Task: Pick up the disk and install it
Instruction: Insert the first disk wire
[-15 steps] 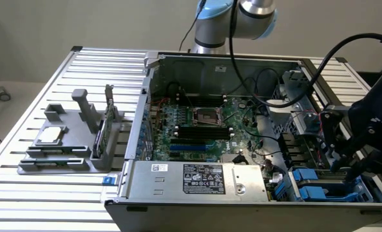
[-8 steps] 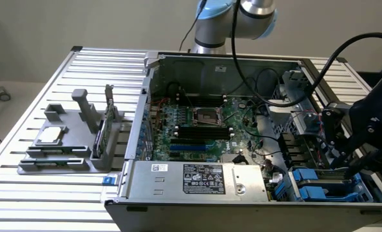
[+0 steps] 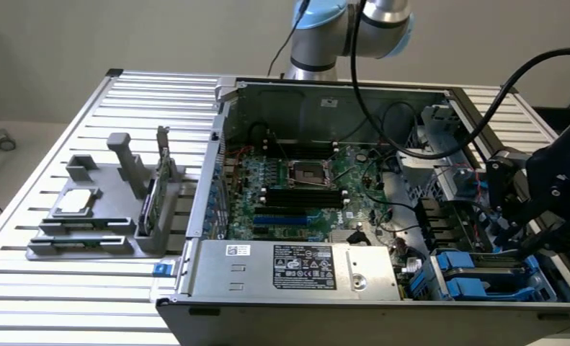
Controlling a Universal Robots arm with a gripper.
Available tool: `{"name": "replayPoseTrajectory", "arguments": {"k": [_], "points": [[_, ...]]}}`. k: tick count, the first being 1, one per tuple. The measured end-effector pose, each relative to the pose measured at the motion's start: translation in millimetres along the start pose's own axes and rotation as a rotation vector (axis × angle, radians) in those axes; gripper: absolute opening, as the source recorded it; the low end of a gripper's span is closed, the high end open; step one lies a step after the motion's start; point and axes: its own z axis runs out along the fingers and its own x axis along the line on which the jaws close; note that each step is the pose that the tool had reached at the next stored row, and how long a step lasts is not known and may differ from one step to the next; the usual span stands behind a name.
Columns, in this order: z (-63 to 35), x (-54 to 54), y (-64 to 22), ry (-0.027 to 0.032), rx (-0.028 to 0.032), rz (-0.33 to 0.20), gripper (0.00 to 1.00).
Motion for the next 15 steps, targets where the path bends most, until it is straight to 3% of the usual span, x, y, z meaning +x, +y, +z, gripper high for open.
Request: {"name": "replayPoseTrajectory", "arguments": {"k": [15], "points": [[13.1,-13.8,14.2,0.0329,-0.0358,0.068,0.28]]}}
